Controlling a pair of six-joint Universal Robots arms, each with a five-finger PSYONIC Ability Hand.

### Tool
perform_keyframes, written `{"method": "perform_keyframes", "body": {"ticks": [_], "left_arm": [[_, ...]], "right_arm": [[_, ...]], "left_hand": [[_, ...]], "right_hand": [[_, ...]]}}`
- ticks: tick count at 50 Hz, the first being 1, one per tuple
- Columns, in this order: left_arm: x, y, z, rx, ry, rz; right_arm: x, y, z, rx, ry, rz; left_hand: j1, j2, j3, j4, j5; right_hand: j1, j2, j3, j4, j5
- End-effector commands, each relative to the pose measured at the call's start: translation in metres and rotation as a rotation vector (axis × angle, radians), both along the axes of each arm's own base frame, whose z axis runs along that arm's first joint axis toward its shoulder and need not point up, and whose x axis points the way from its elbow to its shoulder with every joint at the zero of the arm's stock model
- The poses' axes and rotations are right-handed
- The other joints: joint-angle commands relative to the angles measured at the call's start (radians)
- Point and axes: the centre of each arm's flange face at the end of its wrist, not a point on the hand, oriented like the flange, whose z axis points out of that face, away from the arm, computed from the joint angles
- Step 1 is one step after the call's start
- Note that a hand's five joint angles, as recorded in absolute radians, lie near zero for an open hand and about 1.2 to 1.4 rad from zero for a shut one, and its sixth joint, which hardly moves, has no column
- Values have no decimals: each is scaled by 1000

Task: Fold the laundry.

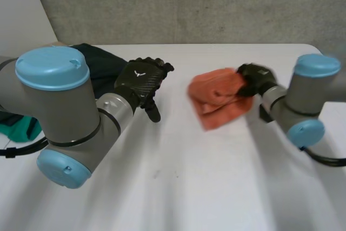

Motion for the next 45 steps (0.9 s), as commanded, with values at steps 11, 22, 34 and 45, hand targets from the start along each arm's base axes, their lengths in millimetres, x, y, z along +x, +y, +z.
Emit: {"method": "perform_keyframes", "body": {"ticks": [11, 22, 34, 45], "left_arm": [[-5, -10, 16, -53, 31, 3], [-8, -9, 12, -45, 26, -4], [-9, -8, 11, -42, 25, -9], [-8, -9, 13, -47, 28, -4]], "right_arm": [[-142, -129, -15, -187, 87, -411], [-204, -143, -8, -213, 176, -460], [-223, -145, -9, -219, 253, -405], [-240, -148, -3, -300, 766, -508]], "left_hand": [[0, 0, -3, -1, -20], [0, 0, -3, -1, -20], [0, 0, -3, -1, -20], [0, 0, -3, -1, -20]], "right_hand": [[621, 490, 486, 199, 273], [621, 490, 486, 199, 273], [-600, -732, -735, -1023, -948], [-600, -732, -735, -1023, -948]]}}
